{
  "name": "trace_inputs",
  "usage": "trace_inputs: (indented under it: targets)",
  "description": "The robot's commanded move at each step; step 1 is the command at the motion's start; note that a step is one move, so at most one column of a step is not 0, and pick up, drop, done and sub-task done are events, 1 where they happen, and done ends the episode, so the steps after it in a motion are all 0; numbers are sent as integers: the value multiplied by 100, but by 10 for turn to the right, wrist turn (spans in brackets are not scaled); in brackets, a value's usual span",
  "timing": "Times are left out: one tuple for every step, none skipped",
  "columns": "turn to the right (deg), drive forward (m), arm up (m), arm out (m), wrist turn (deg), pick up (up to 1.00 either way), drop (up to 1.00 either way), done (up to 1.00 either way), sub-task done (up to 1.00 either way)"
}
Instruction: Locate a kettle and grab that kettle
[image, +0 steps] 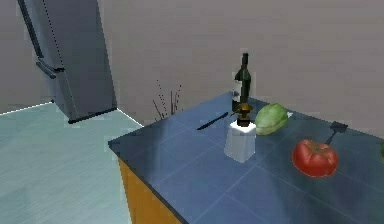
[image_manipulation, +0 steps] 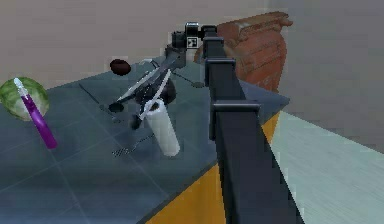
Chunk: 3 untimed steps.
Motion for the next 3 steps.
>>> trace_inputs:
  targets:
    - [0, 0, 0, 0, 450, 0, 0, 0, 0]
    - [0, 0, 0, 0, 450, 0, 0, 0, 0]
    - [0, 0, 0, 0, 120, 0, 0, 0, 0]
